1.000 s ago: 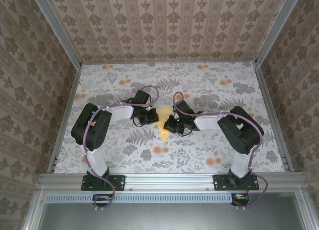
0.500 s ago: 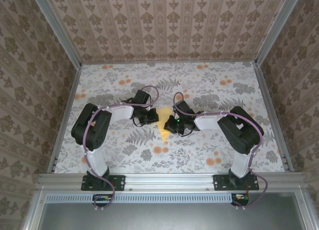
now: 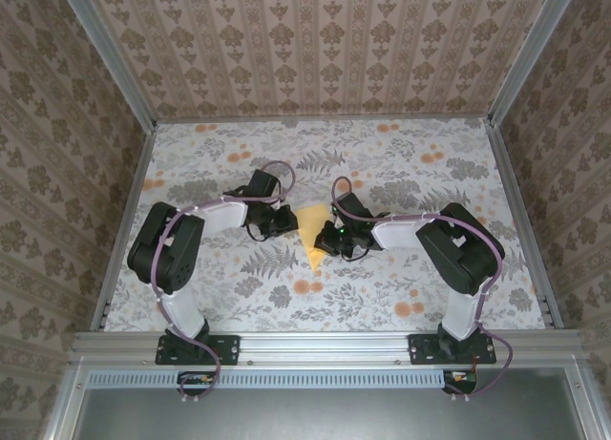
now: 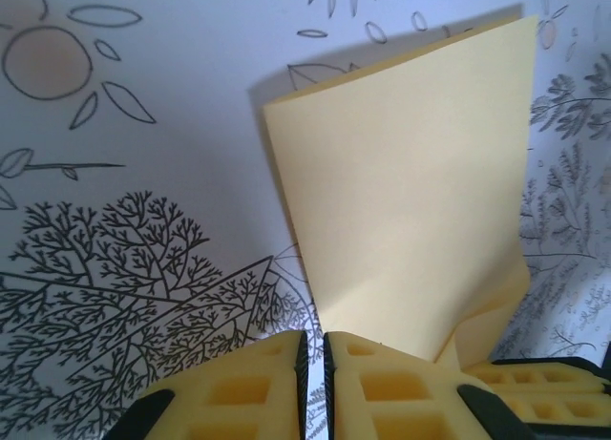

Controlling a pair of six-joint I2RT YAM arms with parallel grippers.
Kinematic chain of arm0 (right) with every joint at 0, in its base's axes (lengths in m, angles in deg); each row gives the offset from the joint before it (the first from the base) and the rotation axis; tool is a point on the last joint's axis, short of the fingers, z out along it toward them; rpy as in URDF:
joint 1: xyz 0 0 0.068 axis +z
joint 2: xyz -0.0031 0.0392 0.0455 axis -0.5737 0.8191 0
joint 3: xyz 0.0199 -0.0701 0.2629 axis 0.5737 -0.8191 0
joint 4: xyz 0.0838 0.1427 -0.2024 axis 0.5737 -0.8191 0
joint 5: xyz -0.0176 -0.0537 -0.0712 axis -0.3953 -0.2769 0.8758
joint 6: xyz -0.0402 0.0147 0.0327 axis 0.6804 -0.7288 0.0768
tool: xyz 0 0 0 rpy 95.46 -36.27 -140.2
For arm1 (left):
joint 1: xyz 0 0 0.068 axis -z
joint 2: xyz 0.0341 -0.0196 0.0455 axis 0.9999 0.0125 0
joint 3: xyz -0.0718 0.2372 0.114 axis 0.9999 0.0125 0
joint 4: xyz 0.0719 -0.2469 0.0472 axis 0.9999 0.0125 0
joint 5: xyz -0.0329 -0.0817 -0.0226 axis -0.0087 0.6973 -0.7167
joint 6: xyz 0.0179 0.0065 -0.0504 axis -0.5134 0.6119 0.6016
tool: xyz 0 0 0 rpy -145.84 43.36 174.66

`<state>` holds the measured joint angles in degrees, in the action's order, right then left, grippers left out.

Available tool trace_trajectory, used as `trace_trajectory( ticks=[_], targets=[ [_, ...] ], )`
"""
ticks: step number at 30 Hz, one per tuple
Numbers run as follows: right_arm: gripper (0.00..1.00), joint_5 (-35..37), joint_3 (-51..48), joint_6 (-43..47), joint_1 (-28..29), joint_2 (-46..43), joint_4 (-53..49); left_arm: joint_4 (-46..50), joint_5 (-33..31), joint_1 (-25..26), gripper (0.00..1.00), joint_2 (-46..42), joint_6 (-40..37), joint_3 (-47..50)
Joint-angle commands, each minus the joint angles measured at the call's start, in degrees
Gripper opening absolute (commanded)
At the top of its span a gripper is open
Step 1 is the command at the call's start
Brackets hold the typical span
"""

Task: Fold a paper plane with a square sheet of paper (pick it up from the middle)
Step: Third fold the triangle at the center of the table.

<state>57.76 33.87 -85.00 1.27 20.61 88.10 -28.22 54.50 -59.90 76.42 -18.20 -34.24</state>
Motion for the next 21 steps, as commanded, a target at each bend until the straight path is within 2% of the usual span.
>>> trace_trajectory(
  ticks=[1,5,9,21],
  targets=[
    [0.05,-0.35,0.35,0.98,0.38,1.25,-0.97,-1.18,2.81,0.47,0.15,-0.92,-0.85,0.55],
    [0.04,-0.44,-0.02,0.89,0.38,1.18,-0.35,-1.09,3.32,2.56,0.15,1.73,-2.15,-1.66],
    [0.03,-0.73,-0.35,1.12,0.38,0.71,0.64,2.08,0.69,4.35,0.13,5.48,-2.58,-4.64],
    [0.02,-2.05,-0.33,1.67,0.38,0.43,3.22,4.14,-1.19,4.54,0.05,8.55,-1.75,-4.30]
  ],
)
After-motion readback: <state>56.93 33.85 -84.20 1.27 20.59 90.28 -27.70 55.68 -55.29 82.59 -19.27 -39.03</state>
